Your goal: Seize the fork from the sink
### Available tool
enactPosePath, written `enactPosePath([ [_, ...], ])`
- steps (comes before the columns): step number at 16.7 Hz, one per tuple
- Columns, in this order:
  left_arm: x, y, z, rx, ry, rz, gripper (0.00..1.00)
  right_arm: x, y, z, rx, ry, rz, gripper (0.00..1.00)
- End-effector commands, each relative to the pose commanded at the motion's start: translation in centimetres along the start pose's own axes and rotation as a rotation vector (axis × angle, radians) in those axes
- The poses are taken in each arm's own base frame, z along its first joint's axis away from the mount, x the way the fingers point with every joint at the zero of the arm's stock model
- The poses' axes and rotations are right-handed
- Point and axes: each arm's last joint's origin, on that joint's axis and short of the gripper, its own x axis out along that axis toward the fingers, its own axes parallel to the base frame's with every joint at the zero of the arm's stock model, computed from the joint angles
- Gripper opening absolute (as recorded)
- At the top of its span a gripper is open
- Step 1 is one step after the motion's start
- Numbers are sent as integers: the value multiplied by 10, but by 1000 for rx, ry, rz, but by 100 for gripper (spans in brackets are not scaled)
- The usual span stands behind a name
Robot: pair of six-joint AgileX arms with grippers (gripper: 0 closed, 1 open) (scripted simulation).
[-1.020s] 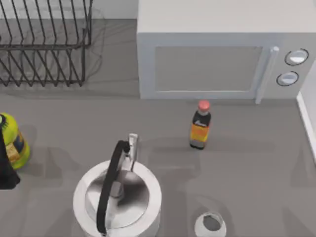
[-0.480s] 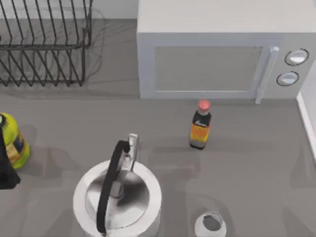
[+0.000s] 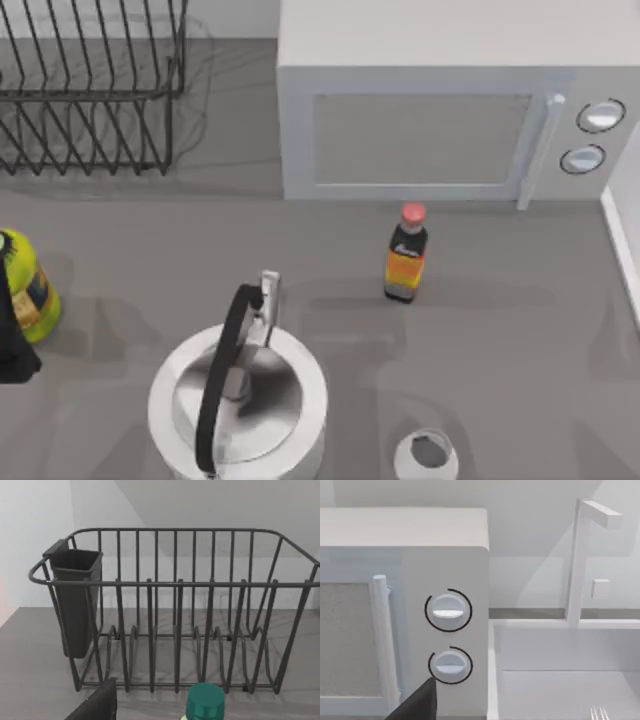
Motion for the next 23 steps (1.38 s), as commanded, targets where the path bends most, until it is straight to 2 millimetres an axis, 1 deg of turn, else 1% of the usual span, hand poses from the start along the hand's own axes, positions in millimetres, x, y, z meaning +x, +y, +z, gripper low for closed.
enactPosePath([
  [7, 0, 0, 0, 0, 0, 0, 100, 0, 0, 0, 0, 0, 0, 100],
  [9, 0, 0, 0, 0, 0, 0, 100, 0, 0, 6, -4, 21, -5, 100],
  [10, 0, 0, 0, 0, 0, 0, 100, 0, -1, 12, -8, 43, -9, 100],
  [12, 0, 0, 0, 0, 0, 0, 100, 3, -2, 30, -20, 104, -21, 100],
  [15, 0, 0, 0, 0, 0, 0, 100, 16, -5, 69, -42, 243, -44, 100],
  [17, 0, 0, 0, 0, 0, 0, 100, 36, -9, 98, -56, 368, -60, 100],
  [19, 0, 0, 0, 0, 0, 0, 100, 67, -15, 123, -67, 509, -72, 100],
  [21, 0, 0, 0, 0, 0, 0, 100, 108, -24, 141, -75, 659, -81, 100],
  [23, 0, 0, 0, 0, 0, 0, 100, 154, -36, 149, -77, 811, -84, 100],
])
